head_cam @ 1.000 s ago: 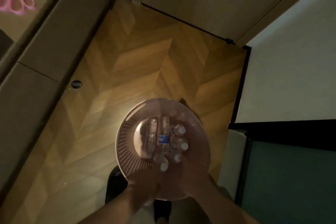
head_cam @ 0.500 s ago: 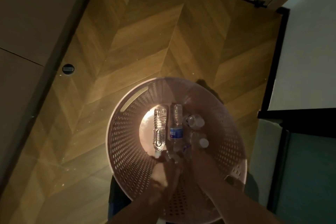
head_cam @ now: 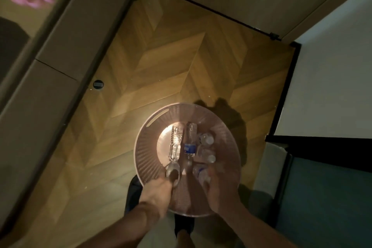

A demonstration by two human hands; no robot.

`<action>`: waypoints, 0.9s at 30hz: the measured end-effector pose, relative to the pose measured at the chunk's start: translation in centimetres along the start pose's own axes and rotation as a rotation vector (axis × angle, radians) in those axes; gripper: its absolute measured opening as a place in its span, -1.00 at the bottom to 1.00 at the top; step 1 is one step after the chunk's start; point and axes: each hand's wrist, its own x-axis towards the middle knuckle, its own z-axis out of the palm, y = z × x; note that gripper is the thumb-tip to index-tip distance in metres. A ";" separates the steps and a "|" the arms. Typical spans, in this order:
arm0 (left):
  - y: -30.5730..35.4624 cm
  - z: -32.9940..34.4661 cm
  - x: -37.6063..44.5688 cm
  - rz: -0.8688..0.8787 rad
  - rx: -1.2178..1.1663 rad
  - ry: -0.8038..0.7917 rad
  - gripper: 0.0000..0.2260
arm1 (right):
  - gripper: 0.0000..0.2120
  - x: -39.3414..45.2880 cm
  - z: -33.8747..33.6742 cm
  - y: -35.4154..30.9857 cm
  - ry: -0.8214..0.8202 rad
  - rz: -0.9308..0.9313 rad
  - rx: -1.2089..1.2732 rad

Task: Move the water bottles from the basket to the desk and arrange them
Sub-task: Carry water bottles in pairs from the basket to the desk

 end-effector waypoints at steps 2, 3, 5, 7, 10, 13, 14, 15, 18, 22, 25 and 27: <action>-0.4 -3.0 -4.6 0.013 -0.116 0.057 -0.53 | -0.68 -3.7 -3.1 -1.1 -0.059 -0.120 -0.014; -0.5 -4.7 -7.4 0.010 -0.158 0.095 -0.57 | -0.64 -5.8 -4.1 -1.3 -0.049 -0.174 -0.009; -0.9 -8.2 -13.8 -0.043 -0.237 0.149 -0.67 | -0.57 -10.9 -8.2 -3.1 -0.088 -0.231 -0.029; -0.7 -11.1 -20.6 -0.104 -0.327 0.190 -0.73 | -0.53 -15.4 -12.0 -5.2 -0.105 -0.318 -0.052; -0.8 -14.2 -30.6 -0.189 -0.404 0.344 -0.78 | -0.50 -21.7 -17.0 -9.0 -0.074 -0.490 -0.220; -0.8 -15.9 -39.8 -0.295 -0.514 0.497 -0.84 | -0.66 -28.4 -20.8 -13.1 -0.055 -0.644 -0.282; -0.8 -16.1 -42.6 -0.332 -0.552 0.567 -0.85 | -0.73 -31.2 -22.0 -14.7 -0.128 -0.651 -0.319; -1.1 -16.2 -45.2 -0.376 -0.583 0.642 -0.86 | -0.78 -33.4 -22.9 -16.0 -0.174 -0.689 -0.336; -2.1 -15.3 -52.5 -0.530 -0.657 0.825 -0.88 | -0.86 -39.2 -24.0 -20.0 -0.194 -0.864 -0.372; -3.7 -12.4 -61.4 -0.739 -0.775 0.993 -0.90 | -0.86 -46.8 -22.2 -25.3 -0.221 -1.079 -0.525; -5.2 -9.7 -67.7 -0.872 -0.791 1.081 -0.92 | -0.82 -52.8 -19.4 -29.1 -0.206 -1.224 -0.577; -6.1 -7.6 -71.9 -0.927 -0.795 1.142 -0.92 | -0.82 -57.0 -17.0 -31.2 -0.191 -1.317 -0.615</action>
